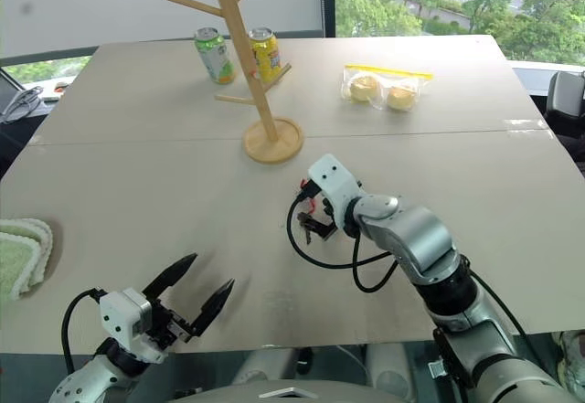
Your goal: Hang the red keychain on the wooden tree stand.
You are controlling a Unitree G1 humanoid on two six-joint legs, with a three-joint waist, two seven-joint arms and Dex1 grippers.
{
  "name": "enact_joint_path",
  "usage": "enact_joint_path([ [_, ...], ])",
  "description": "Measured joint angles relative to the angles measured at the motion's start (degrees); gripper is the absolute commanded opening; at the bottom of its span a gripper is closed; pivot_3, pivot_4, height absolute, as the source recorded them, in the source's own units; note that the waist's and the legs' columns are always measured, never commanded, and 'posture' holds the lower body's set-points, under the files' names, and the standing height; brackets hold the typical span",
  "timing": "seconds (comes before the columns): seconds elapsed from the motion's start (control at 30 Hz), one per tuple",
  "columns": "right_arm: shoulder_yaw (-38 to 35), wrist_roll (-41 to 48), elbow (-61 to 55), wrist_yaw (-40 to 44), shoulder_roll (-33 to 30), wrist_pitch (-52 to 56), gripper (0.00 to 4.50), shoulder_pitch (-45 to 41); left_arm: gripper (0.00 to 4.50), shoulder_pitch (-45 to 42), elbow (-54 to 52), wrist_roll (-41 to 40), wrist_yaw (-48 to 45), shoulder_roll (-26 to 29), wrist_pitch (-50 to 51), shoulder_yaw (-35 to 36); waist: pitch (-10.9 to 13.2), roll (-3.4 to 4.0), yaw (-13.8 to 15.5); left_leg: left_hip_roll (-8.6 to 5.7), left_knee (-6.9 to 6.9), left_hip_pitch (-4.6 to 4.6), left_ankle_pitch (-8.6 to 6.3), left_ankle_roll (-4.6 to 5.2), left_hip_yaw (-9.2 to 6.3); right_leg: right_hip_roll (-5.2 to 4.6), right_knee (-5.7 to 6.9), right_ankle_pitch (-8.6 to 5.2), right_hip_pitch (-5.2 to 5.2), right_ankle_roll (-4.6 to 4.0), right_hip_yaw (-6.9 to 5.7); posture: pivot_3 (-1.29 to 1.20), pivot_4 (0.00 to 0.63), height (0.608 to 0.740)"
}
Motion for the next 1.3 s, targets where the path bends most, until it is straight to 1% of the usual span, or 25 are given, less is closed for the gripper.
enact_joint_path([
  [0.23,0.41,-2.95,5.26,-1.45,3.34,-1.26,4.50,-1.60,4.39,0.03,0.00,0.21,0.87,-0.39,0.00,-0.07,0.00,0.01,-0.30,0.00,0.00,0.02,0.00,-0.01,-0.01,0.03,0.00,0.01,0.00,0.00,-0.01,0.00,0.150,0.740],
  [0.43,1.86,-4.80,6.88,-1.47,4.26,-2.29,4.50,-2.31,4.39,0.45,0.00,0.21,1.21,-0.47,0.01,-0.10,0.00,0.01,-1.04,0.00,0.00,0.02,0.00,-0.01,-0.01,0.03,0.00,0.01,0.00,0.00,-0.01,0.00,0.150,0.740],
  [0.5,1.96,-5.13,7.04,-1.34,4.45,-2.42,3.94,-2.32,4.50,0.46,0.00,0.21,1.25,-0.47,0.02,-0.10,0.00,0.01,-1.24,0.00,0.00,0.03,-0.01,-0.01,-0.01,0.03,0.01,0.01,0.00,0.00,0.00,0.00,0.150,0.740],
  [0.53,1.96,-5.17,7.06,-1.33,4.47,-2.42,3.85,-2.32,4.50,0.47,0.00,0.21,1.25,-0.48,0.02,-0.10,0.00,0.01,-1.25,0.00,0.00,0.03,-0.01,-0.01,-0.01,0.03,0.01,0.01,0.00,0.00,-0.01,0.00,0.150,0.740],
  [0.57,1.96,-5.47,7.18,-1.29,4.49,-2.42,3.50,-2.33,4.50,0.53,0.00,0.20,1.28,-0.52,0.02,-0.10,0.00,0.01,-1.26,0.00,0.00,0.03,-0.01,-0.01,-0.01,0.03,0.01,0.01,0.00,0.00,0.00,0.00,0.150,0.740],
  [0.6,1.95,-5.68,7.19,-1.20,4.47,-2.42,3.02,-2.35,4.50,0.66,-0.01,0.20,1.33,-0.60,0.03,-0.11,0.00,0.01,-1.27,0.00,0.00,0.03,-0.01,-0.01,-0.01,0.03,0.01,0.01,0.00,0.00,0.00,0.00,0.150,0.740],
  [0.63,1.95,-5.77,7.20,-1.13,4.48,-2.42,2.44,-2.35,4.50,0.75,0.00,0.20,1.41,-0.64,0.03,-0.16,0.00,0.01,-1.28,0.00,0.00,0.03,-0.01,-0.01,-0.01,0.03,0.01,0.01,0.00,0.00,0.00,0.00,0.150,0.740],
  [0.7,1.95,-5.91,7.26,-0.94,4.61,-2.39,1.72,-2.35,4.50,0.77,-0.01,0.21,1.75,-0.69,0.02,-0.24,0.00,0.01,-1.28,0.00,0.00,0.03,-0.01,-0.01,-0.02,0.03,0.01,0.01,0.00,0.00,0.00,0.00,0.150,0.740],
  [0.8,1.95,-6.04,7.33,-0.51,4.90,-2.06,0.16,-2.36,4.50,0.74,0.00,0.22,2.00,-0.69,0.02,-0.26,0.00,0.01,-1.29,0.01,0.00,0.04,-0.01,-0.01,-0.02,0.03,0.02,0.01,0.00,0.00,0.00,0.00,0.150,0.740],
  [0.83,1.95,-6.07,7.32,-0.36,4.94,-1.96,0.07,-2.37,4.50,0.72,0.00,0.23,2.09,-0.69,0.02,-0.27,0.00,0.01,-1.29,0.01,0.00,0.04,-0.01,-0.01,-0.01,0.03,0.02,0.01,0.00,0.00,0.00,0.00,0.150,0.740],
  [1.17,1.95,-6.63,7.54,0.90,4.63,-2.71,0.07,-2.69,4.50,-0.66,0.00,0.33,2.84,-1.02,0.02,-0.72,0.00,0.02,-1.28,0.00,0.00,0.03,-0.01,-0.01,-0.01,0.03,0.02,0.02,0.00,0.01,0.00,0.00,0.150,0.740],
  [1.27,0.89,-7.24,7.23,2.22,3.01,-10.70,0.07,-2.63,4.50,-2.10,-0.29,0.26,4.34,-1.32,0.90,-0.83,0.01,0.03,-1.25,0.00,0.00,0.03,0.00,-0.01,-0.02,0.05,0.02,0.03,0.00,0.02,-0.02,0.00,0.150,0.740],
  [1.3,-0.87,-6.78,6.76,3.74,2.40,-14.88,0.07,-2.51,4.50,-3.47,-1.43,0.03,5.86,-1.48,2.79,-1.03,0.06,0.04,-1.15,0.00,0.01,0.02,0.00,-0.01,-0.02,0.06,0.02,0.06,0.01,0.08,-0.04,0.00,0.150,0.740],
])
